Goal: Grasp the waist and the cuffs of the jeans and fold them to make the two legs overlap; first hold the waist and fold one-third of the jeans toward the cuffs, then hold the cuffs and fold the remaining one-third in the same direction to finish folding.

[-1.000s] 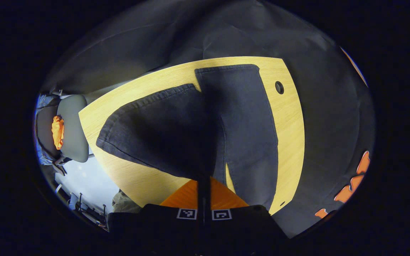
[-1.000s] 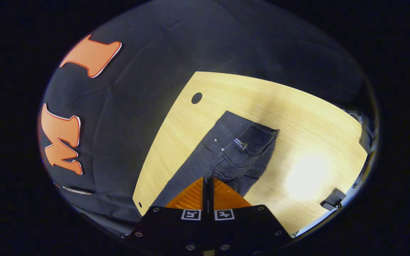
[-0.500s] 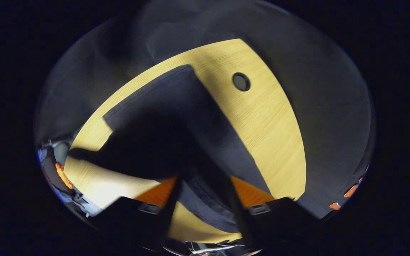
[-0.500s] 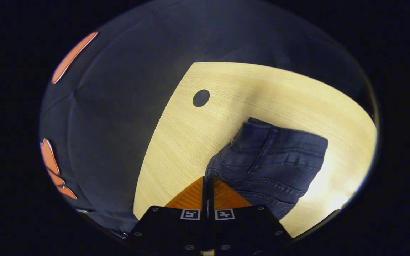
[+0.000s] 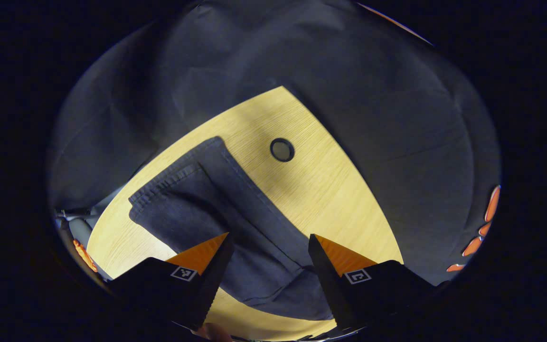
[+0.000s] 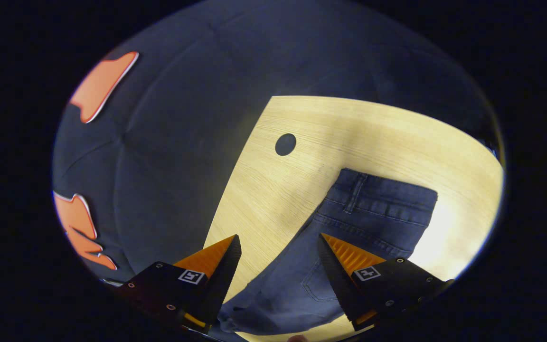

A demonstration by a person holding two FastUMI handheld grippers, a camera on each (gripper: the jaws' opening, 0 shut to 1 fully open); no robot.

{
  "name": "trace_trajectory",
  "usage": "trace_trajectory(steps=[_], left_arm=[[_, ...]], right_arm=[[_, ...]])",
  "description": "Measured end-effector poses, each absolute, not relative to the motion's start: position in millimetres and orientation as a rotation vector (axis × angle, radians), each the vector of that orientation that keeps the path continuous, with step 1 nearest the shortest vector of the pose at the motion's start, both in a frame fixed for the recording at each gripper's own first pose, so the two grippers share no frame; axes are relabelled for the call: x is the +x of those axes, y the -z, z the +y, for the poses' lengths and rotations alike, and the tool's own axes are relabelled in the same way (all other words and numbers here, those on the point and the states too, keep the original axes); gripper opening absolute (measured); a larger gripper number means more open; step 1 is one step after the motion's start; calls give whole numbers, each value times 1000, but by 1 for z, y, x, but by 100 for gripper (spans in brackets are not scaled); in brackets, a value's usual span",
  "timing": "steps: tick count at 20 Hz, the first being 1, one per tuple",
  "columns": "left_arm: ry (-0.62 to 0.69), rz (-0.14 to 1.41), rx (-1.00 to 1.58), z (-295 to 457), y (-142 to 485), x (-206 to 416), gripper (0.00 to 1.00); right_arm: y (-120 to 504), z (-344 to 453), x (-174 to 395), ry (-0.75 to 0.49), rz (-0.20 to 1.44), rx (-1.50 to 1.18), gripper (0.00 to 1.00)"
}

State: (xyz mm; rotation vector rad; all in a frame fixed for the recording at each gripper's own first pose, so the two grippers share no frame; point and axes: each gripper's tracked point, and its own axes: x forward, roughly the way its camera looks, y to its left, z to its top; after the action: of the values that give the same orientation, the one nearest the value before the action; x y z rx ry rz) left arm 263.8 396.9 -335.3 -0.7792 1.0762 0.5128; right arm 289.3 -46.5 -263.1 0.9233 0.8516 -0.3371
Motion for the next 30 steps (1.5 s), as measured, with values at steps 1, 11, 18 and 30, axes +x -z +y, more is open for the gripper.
trace_trajectory(steps=[1, 11, 18, 30], left_arm=[[-486, 1047, -754, 391, 324, 261, 96], [-112, 867, -719, 264, 254, 202, 96], [-89, 701, -512, 248, 236, 170, 96], [-144, 506, -296, 238, 210, 149, 96]], right_arm=[[251, -47, 282, 311, 830, 888, 98], [240, -92, 170, 251, 733, 805, 98], [307, -121, 148, 336, 753, 943, 98], [369, -131, 202, 386, 737, 1073, 93]])
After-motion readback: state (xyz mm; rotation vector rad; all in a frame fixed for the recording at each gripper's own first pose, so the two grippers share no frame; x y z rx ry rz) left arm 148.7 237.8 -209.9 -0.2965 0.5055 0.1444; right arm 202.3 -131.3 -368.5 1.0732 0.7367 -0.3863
